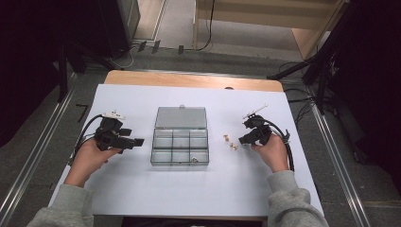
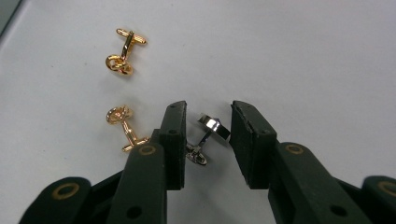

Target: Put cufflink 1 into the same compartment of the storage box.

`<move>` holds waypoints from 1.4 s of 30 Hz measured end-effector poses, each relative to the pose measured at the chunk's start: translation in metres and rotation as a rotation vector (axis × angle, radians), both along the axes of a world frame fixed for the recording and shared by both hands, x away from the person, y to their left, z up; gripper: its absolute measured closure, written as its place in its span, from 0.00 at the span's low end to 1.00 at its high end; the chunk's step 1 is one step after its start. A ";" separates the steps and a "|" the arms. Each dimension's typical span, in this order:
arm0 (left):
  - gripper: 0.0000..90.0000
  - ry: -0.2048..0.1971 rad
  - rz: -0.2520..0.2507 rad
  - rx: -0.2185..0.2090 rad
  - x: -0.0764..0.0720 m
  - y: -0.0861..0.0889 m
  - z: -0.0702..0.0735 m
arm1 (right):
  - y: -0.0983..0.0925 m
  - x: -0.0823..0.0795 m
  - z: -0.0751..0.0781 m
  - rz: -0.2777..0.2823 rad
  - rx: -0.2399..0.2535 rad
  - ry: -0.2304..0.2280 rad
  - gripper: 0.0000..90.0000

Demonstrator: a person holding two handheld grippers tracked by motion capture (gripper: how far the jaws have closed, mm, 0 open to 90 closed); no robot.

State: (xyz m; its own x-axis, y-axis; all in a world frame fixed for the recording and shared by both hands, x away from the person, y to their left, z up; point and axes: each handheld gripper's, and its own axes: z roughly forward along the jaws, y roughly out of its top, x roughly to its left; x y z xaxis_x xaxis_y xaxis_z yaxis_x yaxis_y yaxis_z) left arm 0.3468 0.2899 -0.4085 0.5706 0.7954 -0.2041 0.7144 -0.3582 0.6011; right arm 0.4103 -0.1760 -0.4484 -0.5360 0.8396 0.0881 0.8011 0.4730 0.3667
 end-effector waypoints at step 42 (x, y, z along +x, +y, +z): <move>0.30 0.001 -0.003 -0.001 0.000 0.000 0.000 | 0.013 -0.006 0.022 0.072 0.082 -0.042 0.84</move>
